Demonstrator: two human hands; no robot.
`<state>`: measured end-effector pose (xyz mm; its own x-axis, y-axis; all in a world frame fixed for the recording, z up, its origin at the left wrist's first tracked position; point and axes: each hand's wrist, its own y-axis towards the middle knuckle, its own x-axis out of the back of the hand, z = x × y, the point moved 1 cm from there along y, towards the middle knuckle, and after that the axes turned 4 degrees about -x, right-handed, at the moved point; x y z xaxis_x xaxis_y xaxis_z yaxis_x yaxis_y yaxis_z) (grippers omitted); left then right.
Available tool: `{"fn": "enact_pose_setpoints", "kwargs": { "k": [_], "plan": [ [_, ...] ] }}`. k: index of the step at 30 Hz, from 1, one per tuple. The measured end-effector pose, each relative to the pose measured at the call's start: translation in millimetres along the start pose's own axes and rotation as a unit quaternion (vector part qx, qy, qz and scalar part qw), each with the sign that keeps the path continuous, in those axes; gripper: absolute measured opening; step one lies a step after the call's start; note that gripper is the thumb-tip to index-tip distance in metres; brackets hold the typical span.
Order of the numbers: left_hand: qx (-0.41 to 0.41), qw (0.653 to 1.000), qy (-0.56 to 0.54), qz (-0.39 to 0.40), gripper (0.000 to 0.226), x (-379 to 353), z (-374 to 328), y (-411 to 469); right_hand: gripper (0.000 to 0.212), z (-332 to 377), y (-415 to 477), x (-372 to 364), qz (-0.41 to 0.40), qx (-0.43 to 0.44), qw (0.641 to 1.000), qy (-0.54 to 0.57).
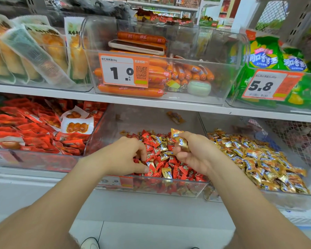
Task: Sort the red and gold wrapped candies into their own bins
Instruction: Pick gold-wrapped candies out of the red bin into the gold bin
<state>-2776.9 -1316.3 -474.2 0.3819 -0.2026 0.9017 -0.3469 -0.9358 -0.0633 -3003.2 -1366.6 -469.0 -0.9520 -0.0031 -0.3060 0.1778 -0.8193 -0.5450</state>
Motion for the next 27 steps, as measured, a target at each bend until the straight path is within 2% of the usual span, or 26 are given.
{"fn": "enact_pose_setpoints", "kwargs": {
  "k": [3, 6, 10, 13, 16, 22, 24, 26, 27],
  "plan": [
    [-0.02, 1.0, -0.003, 0.022, 0.036, -1.6, 0.2, 0.5, 0.023, -0.9, -3.8, -9.3, 0.02, -0.016, 0.995, 0.101],
    [-0.029, 0.999, -0.003, 0.029, 0.037, -3.6, 0.4, 2.7, 0.024, 0.7, -6.7, -12.3, 0.05, -0.024, 0.989, 0.14],
    [-0.036, 0.999, 0.005, 0.022, 0.025, -3.7, 0.0, 3.4, 0.038, 2.3, -4.7, -11.0, 0.063, -0.034, 0.994, 0.077],
    [-0.04, 0.999, -0.017, -0.003, 0.025, -0.9, -1.3, 1.6, 0.025, 0.5, 1.2, -11.8, 0.037, -0.029, 0.998, 0.047],
    [-0.038, 0.999, -0.017, -0.014, 0.016, 1.0, -3.5, 1.1, 0.015, 2.2, -2.5, -13.2, 0.057, 0.006, 0.998, 0.001],
    [-0.018, 1.0, -0.015, -0.009, 0.036, 1.6, -12.3, 4.1, 0.025, 7.7, -16.5, -5.1, 0.078, 0.071, 0.988, -0.111],
    [-0.015, 1.0, -0.015, -0.013, 0.036, -1.1, -12.1, 6.6, 0.02, 8.8, -18.5, 0.8, 0.074, 0.126, 0.958, -0.247],
    [-0.023, 1.0, 0.007, -0.009, 0.024, -5.1, -9.7, 9.8, 0.014, 8.8, -20.1, 6.7, 0.053, 0.174, 0.9, -0.397],
    [-0.029, 0.999, 0.019, -0.001, 0.017, -7.2, -8.9, 10.7, 0.024, 9.1, -21.3, 8.5, 0.035, 0.195, 0.867, -0.458]
  ]
}}
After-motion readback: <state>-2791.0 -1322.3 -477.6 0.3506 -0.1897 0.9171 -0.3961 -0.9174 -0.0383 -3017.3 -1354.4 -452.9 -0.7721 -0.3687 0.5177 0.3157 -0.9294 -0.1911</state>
